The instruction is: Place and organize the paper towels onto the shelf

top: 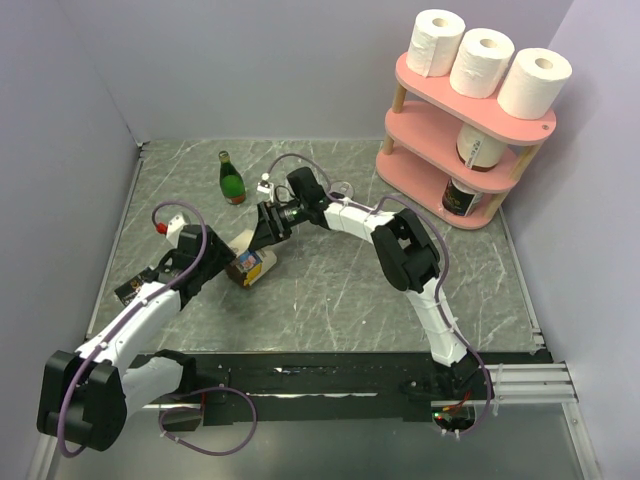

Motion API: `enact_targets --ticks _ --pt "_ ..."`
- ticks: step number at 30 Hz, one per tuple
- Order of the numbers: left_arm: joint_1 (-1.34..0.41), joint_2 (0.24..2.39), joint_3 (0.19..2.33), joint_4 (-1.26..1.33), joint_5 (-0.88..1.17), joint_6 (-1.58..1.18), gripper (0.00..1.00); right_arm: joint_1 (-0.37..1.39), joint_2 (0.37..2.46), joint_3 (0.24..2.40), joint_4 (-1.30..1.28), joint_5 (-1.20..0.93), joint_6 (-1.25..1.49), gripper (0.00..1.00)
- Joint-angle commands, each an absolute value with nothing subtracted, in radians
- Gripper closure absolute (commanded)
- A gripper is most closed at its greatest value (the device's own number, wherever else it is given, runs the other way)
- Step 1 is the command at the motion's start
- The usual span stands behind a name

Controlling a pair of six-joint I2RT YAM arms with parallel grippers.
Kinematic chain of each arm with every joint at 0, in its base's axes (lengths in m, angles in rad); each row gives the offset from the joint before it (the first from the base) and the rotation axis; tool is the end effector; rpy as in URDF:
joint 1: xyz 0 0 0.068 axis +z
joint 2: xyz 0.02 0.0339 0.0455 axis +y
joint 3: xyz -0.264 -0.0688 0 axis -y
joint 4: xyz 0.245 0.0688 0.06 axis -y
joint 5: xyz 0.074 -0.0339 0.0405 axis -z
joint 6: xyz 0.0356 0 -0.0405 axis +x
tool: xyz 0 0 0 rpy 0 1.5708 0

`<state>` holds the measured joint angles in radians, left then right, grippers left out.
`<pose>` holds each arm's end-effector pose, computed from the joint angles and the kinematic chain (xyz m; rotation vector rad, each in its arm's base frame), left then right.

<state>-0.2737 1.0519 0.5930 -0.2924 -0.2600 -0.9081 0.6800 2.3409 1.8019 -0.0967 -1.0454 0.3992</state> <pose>0.2090 -0.0492 0.2140 -0.8440 2.1510 -0.3077 0.3840 0.3501 0.1742 -0.9751 2.1633 1.7172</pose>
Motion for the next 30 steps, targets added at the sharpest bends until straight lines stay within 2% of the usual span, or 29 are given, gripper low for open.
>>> enact_targets --ticks 1,9,16,21,28,30 --pt "-0.276 1.072 0.549 -0.318 -0.242 -0.913 0.32 0.700 2.336 1.773 0.040 -1.175 0.477 0.25" --pt "-0.276 1.081 0.577 -0.319 -0.232 -0.911 0.31 0.699 2.307 1.741 0.084 -1.186 0.503 0.46" --pt "-0.276 1.062 0.663 -0.377 -0.242 -0.910 0.29 0.695 2.244 1.671 0.147 -1.161 0.529 0.56" --pt "-0.276 1.013 0.790 -0.506 -0.334 -0.893 0.20 0.681 2.169 1.605 0.242 -1.137 0.586 0.62" --pt "-0.276 0.968 1.012 -0.545 -0.391 -0.769 0.14 0.669 1.993 1.534 0.006 -0.962 0.422 0.63" --pt "-0.276 0.994 1.089 -0.554 -0.422 -0.729 0.14 0.667 1.910 1.511 -0.159 -0.843 0.305 0.62"
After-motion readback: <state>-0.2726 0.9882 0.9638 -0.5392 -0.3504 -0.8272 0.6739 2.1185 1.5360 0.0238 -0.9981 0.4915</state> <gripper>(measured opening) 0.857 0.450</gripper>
